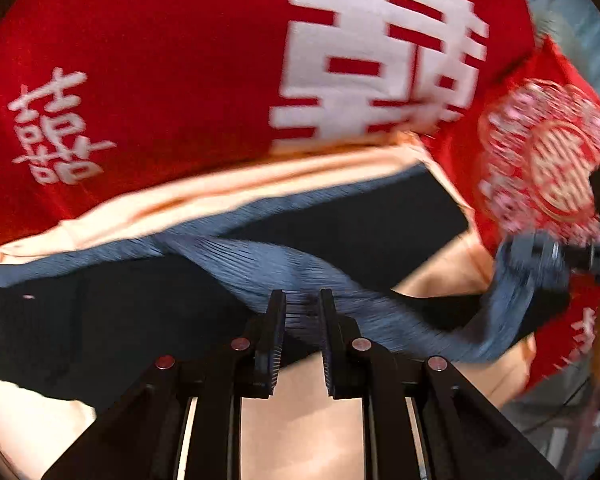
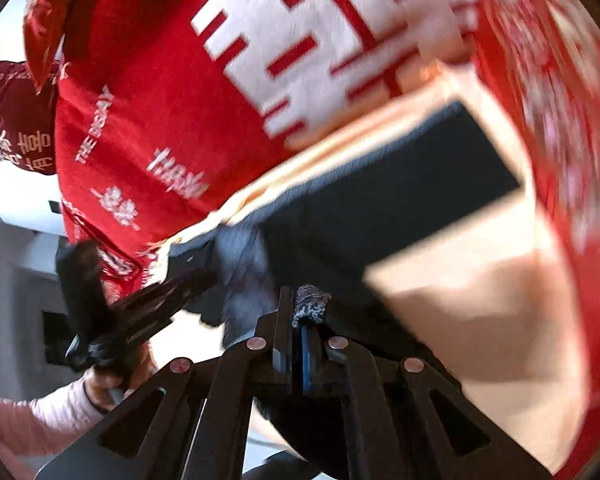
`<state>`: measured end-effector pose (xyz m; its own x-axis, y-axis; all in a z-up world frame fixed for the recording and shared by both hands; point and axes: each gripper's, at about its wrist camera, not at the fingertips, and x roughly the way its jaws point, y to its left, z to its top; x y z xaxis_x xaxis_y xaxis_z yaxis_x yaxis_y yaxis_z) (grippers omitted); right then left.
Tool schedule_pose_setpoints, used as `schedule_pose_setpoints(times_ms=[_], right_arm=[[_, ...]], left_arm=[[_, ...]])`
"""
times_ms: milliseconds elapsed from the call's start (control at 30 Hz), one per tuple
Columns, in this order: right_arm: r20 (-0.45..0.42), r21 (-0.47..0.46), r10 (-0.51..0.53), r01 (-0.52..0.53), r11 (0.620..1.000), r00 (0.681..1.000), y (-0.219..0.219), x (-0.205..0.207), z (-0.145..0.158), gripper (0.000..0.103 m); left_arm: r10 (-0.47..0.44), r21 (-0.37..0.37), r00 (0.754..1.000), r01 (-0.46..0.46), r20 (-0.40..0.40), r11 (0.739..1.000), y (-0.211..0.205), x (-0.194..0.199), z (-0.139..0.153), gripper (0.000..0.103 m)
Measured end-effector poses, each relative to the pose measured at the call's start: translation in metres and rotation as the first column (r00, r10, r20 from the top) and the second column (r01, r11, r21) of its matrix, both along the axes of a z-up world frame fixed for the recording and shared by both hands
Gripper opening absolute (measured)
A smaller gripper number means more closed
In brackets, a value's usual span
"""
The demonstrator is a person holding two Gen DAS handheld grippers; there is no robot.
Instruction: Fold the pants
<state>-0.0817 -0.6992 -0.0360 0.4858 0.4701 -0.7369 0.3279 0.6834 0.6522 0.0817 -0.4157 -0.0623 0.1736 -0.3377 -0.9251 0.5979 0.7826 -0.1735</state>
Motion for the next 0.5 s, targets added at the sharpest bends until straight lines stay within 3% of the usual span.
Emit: schedule_pose_setpoints(times_ms=[33,100,167,300,333,367,433,467,500], right_arm=[[-0.003,-0.012,0.003,-0.003,1.000,1.000,-0.008,0.006,0.001,0.003],[-0.016,-0.056,0.013,-0.014,0.998,1.000,-0.029,0.032,-0.003,0.005],[-0.034,-0.099,0.020,-0.024,0.995,0.999,-0.046,0.055,-0.009,0.006],[-0.105,-0.215,0.026,-0.049,0.975,0.994,-0.068,0.091,-0.022,0.006],[-0.119,-0.241,0.031,-0.059,0.969,0.992,-0.071,0.096,-0.023,0.010],[-0.133,-0.265,0.039,-0.074,0.961,0.990,-0.072,0.099,-0.024,0.018],[-0.141,-0.306,0.050,-0.091,0.948,0.989,-0.074,0.103,-0.021,0.084],[-0.126,-0.330,0.051,-0.091,0.939,0.991,-0.076,0.104,-0.016,0.091],[-0.103,-0.356,0.047,-0.081,0.931,0.994,-0.079,0.103,-0.007,0.091]], left_arm=[[0.023,0.020,1.000,-0.023,0.009,1.000,0.003,0.006,-0.001,0.048],[0.085,0.045,0.995,-0.087,0.045,0.995,0.013,0.012,-0.005,0.079],[0.119,0.074,0.990,-0.124,0.075,0.989,0.019,0.018,-0.016,0.079],[0.154,0.181,0.986,-0.163,0.058,0.970,0.019,0.028,-0.058,0.079],[0.162,0.201,0.986,-0.169,0.048,0.965,0.021,0.030,-0.066,0.079],[0.173,0.220,0.984,-0.176,0.035,0.959,0.021,0.032,-0.077,0.079],[0.196,0.247,0.980,-0.195,0.021,0.949,0.023,0.034,-0.091,0.079],[0.203,0.258,0.979,-0.201,0.020,0.945,0.023,0.035,-0.095,0.079],[0.210,0.267,0.978,-0.207,0.018,0.941,0.024,0.036,-0.098,0.079]])
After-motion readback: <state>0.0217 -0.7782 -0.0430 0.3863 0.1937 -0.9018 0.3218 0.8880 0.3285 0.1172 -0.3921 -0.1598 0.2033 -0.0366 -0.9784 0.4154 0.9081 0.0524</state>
